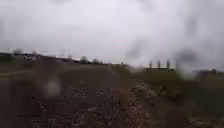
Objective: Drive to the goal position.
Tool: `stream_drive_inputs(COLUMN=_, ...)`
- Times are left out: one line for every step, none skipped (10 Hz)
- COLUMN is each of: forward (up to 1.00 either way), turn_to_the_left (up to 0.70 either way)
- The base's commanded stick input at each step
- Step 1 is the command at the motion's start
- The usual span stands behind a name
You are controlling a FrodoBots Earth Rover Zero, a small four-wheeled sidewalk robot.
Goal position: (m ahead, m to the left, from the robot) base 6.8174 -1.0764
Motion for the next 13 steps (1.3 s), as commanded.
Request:
stream_drive_inputs(forward=1.0, turn_to_the_left=0.4)
stream_drive_inputs(forward=1.0, turn_to_the_left=0.3)
stream_drive_inputs(forward=1.0, turn_to_the_left=0.18)
stream_drive_inputs(forward=1.0, turn_to_the_left=0.0)
stream_drive_inputs(forward=1.0, turn_to_the_left=0.0)
stream_drive_inputs(forward=1.0, turn_to_the_left=0.0)
stream_drive_inputs(forward=1.0, turn_to_the_left=0.0)
stream_drive_inputs(forward=1.0, turn_to_the_left=0.0)
stream_drive_inputs(forward=1.0, turn_to_the_left=0.0)
stream_drive_inputs(forward=1.0, turn_to_the_left=0.0)
stream_drive_inputs(forward=1.0, turn_to_the_left=0.0)
stream_drive_inputs(forward=1.0, turn_to_the_left=0.0)
stream_drive_inputs(forward=1.0, turn_to_the_left=0.0)
